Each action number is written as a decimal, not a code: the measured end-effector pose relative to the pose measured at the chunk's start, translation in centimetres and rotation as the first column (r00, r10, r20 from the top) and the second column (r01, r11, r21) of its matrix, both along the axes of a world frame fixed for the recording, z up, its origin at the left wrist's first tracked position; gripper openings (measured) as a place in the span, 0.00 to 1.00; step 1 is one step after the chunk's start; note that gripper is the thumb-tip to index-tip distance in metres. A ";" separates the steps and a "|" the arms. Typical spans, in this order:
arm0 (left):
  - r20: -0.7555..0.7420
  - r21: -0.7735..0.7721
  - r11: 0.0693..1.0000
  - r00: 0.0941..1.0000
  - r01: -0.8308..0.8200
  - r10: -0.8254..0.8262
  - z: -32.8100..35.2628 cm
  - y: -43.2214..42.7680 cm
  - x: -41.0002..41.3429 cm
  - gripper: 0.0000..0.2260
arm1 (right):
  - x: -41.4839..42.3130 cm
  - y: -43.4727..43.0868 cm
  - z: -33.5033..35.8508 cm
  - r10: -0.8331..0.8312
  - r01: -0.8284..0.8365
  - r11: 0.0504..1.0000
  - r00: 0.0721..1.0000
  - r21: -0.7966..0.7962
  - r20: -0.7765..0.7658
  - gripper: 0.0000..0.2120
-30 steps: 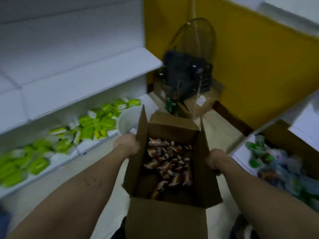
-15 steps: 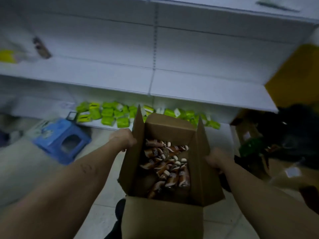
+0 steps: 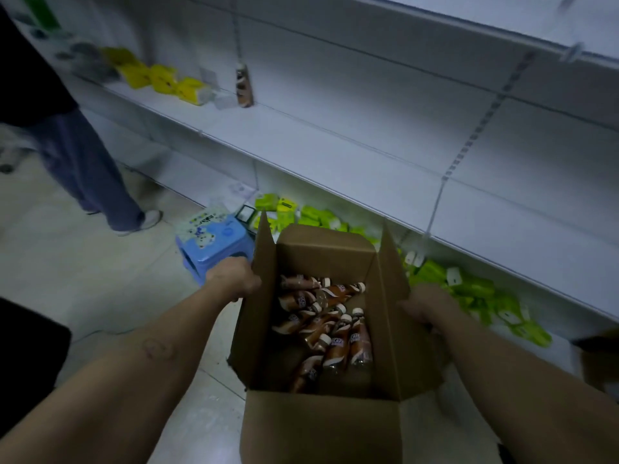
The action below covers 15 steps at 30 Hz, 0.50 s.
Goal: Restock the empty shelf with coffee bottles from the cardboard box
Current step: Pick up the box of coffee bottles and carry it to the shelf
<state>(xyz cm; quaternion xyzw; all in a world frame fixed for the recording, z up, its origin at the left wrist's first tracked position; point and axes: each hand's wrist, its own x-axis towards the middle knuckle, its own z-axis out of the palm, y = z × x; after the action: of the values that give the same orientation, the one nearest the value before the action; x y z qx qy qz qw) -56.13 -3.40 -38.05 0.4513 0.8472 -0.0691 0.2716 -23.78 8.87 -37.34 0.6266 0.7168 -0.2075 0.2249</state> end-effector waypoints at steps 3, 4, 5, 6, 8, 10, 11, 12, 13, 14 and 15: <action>-0.044 0.015 0.999 0.998 -0.035 0.036 0.3 0.6 -3.6 0.14 | -5.0 1.8 0.2 0.060 -0.061 0.998 0.998 -0.006 -0.031 0.21; -0.059 0.025 0.998 0.996 -0.058 0.059 0.6 1.1 -4.7 0.15 | -6.4 2.4 0.4 0.075 -0.075 0.997 0.996 -0.002 -0.050 0.21; -0.069 0.038 0.996 0.994 -0.079 0.082 0.9 1.6 -5.9 0.16 | -7.7 3.0 0.5 0.086 -0.086 0.996 0.994 -0.004 -0.062 0.22; -0.072 0.048 0.994 0.992 -0.096 0.100 1.2 2.2 -7.2 0.16 | -9.0 3.6 0.5 0.092 -0.093 0.996 0.994 -0.009 -0.065 0.22; -0.088 0.040 0.992 0.988 -0.123 0.126 1.4 3.3 -9.8 0.16 | -11.3 4.7 0.0 0.099 -0.101 0.994 0.993 -0.028 -0.069 0.21; -0.103 0.020 0.990 0.984 -0.142 0.143 1.2 4.3 -12.5 0.15 | -13.3 5.9 -1.0 0.076 -0.083 0.994 0.993 -0.071 -0.093 0.20; -0.105 0.005 0.989 0.984 -0.146 0.146 0.9 4.7 -13.8 0.14 | -14.3 6.5 -1.5 0.057 -0.067 0.994 0.992 -0.084 -0.109 0.19; -0.105 -0.013 0.989 0.984 -0.149 0.147 0.4 5.0 -14.8 0.14 | -15.2 7.1 -2.0 0.036 -0.047 0.994 0.992 -0.096 -0.119 0.19; -0.113 -0.026 0.989 0.983 -0.146 0.142 0.0 5.5 -15.6 0.15 | -16.2 7.9 -2.6 0.011 -0.026 0.993 0.991 -0.115 -0.133 0.18; -0.124 -0.034 0.990 0.983 -0.138 0.133 -0.3 6.2 -16.4 0.15 | -17.3 8.6 -3.1 -0.013 -0.006 0.992 0.989 -0.128 -0.149 0.17; -0.132 -0.043 0.990 0.983 -0.133 0.126 -0.7 7.0 -17.0 0.15 | -18.3 9.3 -3.8 -0.028 0.006 0.990 0.988 -0.142 -0.155 0.15</action>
<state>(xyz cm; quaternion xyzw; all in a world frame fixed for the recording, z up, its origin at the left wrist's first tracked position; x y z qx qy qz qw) -73.12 3.57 -38.71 0.3825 0.8885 -0.1023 0.2318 -42.09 18.14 -41.18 0.5970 0.7104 -0.3081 0.2099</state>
